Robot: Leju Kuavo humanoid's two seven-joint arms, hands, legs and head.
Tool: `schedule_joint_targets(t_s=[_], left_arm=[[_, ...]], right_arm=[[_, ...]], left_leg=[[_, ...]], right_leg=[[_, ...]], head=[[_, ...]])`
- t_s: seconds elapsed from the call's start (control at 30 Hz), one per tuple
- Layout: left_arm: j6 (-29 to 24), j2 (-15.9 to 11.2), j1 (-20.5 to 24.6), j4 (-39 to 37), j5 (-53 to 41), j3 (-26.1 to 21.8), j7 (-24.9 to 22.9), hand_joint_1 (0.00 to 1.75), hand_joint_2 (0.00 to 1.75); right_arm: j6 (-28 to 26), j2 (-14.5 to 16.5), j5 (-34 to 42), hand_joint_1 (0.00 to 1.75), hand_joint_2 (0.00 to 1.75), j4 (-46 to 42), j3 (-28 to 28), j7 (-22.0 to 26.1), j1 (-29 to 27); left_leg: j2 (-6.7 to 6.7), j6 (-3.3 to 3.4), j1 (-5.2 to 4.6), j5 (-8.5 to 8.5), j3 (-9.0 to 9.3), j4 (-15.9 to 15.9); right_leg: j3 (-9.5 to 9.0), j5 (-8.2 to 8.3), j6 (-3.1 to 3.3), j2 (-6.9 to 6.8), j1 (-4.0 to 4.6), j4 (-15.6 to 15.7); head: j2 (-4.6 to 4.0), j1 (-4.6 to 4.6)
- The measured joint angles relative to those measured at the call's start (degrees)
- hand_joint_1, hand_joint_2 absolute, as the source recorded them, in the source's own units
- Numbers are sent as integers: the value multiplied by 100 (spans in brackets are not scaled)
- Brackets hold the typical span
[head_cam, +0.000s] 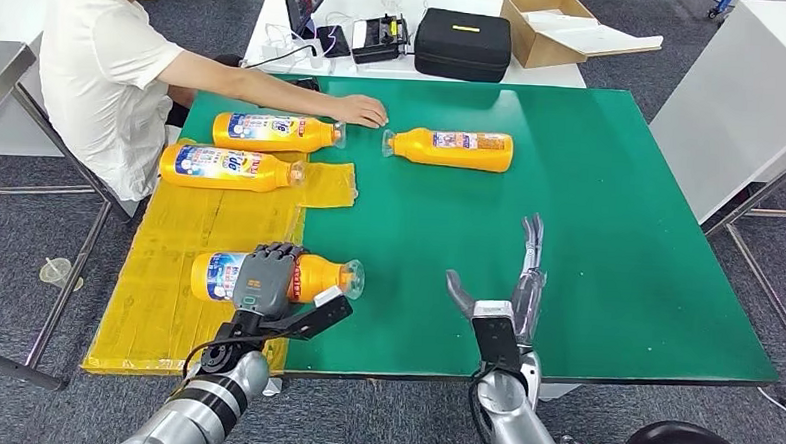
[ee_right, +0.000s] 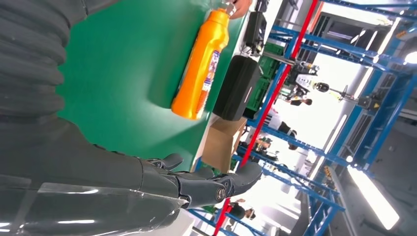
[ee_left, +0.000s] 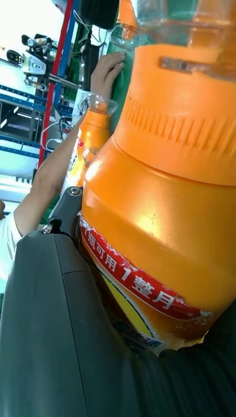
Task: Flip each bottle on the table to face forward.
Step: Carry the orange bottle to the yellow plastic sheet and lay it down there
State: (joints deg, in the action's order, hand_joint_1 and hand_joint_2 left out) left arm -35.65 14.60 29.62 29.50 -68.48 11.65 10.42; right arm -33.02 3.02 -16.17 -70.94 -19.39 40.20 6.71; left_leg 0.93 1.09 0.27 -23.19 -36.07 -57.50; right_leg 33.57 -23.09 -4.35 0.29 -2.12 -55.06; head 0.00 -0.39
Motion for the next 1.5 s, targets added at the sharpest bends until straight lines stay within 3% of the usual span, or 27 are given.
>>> schedule_joint_targets(t_s=[0.1,0.4,0.8,1.13,1.37,1.5], left_arm=[[251,0,53,-60,72,65,2,1,175],[1379,-5,172,-198,198,327,186,0,175],[1834,-37,240,-207,326,639,458,0,175],[1730,-44,216,-182,660,723,669,0,175],[612,-6,-229,595,1559,872,1321,0,175],[438,-7,-537,1286,1701,1077,1393,0,175]], right_arm=[[33,0,47,0,175,11,-17,-1,3],[80,-11,216,0,175,62,-38,-1,25],[107,-66,246,0,175,121,-35,-1,34],[101,-91,217,0,175,161,-33,-1,37],[-21,-138,191,0,175,163,-32,-1,32],[-33,-180,183,0,175,161,-30,-1,22]], left_leg=[[3,0,0,0,0,0],[22,0,0,0,-1,0],[26,2,0,1,2,0],[26,2,0,2,3,0],[25,1,-1,1,0,-1],[24,1,-1,0,-2,-1]], right_leg=[[-2,0,0,-3,0,0],[-5,-1,0,-21,0,0],[-12,-1,0,-25,0,0],[-12,-1,0,-25,0,0],[-6,-2,-1,-24,-1,0],[-3,-2,-1,-24,0,1]], head=[[0,0],[0,1],[0,1],[0,1],[0,1],[0,0]])
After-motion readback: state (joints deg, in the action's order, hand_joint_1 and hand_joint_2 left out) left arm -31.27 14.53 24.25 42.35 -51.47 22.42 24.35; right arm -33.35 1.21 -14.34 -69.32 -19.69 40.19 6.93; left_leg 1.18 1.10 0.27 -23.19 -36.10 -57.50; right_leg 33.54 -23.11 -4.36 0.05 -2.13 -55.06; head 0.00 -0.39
